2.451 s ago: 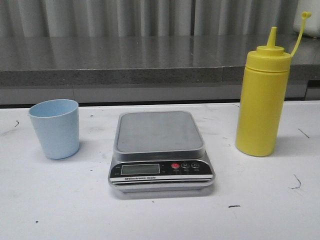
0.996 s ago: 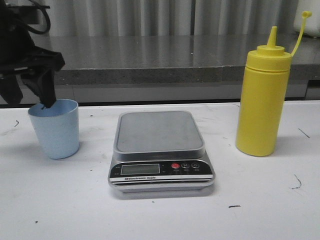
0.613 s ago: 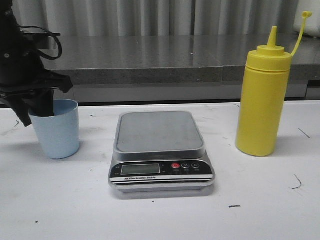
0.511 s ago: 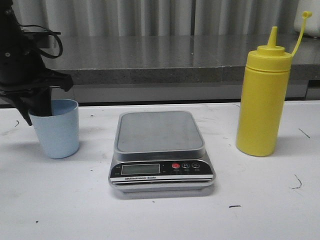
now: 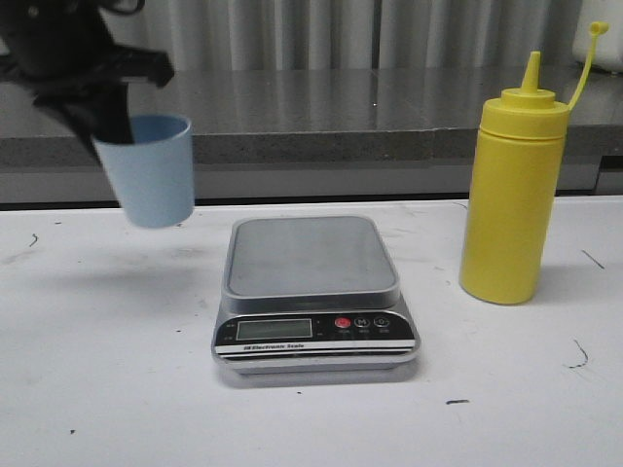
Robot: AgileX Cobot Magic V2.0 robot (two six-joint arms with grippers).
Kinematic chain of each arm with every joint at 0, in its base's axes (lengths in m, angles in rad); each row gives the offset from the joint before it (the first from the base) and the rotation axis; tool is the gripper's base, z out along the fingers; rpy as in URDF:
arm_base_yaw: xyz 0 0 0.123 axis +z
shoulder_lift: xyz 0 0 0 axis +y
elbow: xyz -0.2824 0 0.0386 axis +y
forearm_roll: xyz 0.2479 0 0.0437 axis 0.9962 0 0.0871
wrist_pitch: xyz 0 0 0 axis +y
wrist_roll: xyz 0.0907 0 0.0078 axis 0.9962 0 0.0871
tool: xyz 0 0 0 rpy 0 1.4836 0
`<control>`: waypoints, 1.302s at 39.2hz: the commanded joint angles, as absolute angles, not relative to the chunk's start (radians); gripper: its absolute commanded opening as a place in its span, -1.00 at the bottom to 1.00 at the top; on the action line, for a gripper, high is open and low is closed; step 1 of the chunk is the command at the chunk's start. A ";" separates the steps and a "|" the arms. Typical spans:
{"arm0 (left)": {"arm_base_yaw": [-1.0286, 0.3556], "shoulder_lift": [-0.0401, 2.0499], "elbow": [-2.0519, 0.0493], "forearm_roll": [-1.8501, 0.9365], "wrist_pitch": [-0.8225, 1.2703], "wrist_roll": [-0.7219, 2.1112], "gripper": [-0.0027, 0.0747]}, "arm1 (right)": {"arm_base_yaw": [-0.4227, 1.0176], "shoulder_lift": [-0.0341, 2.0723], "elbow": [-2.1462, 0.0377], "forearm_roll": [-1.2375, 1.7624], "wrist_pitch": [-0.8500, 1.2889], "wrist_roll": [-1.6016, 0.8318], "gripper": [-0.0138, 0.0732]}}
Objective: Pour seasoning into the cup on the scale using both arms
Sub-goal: 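Reach the left gripper to the light blue cup and grasp it, then lift the cup with the left gripper and lower it onto the scale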
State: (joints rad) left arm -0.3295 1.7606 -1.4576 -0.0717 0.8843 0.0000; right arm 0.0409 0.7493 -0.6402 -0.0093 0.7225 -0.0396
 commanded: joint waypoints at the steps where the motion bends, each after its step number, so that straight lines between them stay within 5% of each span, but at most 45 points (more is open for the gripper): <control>1: -0.398 1.699 -1.581 -0.090 0.930 -0.007 -0.98 | 0.032 0.750 -0.666 -0.017 0.659 -0.046 0.33; 16: -0.569 1.846 -1.794 -0.048 0.953 -0.007 -0.98 | 0.032 0.750 -0.666 -0.017 0.659 -0.046 0.33; 39: -0.584 1.982 -1.827 -0.018 0.953 -0.007 -0.96 | 0.032 0.750 -0.666 -0.017 0.659 -0.046 0.33; 51: -0.584 1.982 -1.827 -0.017 0.983 -0.009 -0.04 | 0.032 0.750 -0.666 -0.017 0.659 -0.046 0.33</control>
State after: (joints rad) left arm -0.5797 2.0359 -1.7893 -0.0145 0.9965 0.0000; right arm 0.0409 0.7493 -0.6402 -0.0093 0.7225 -0.0396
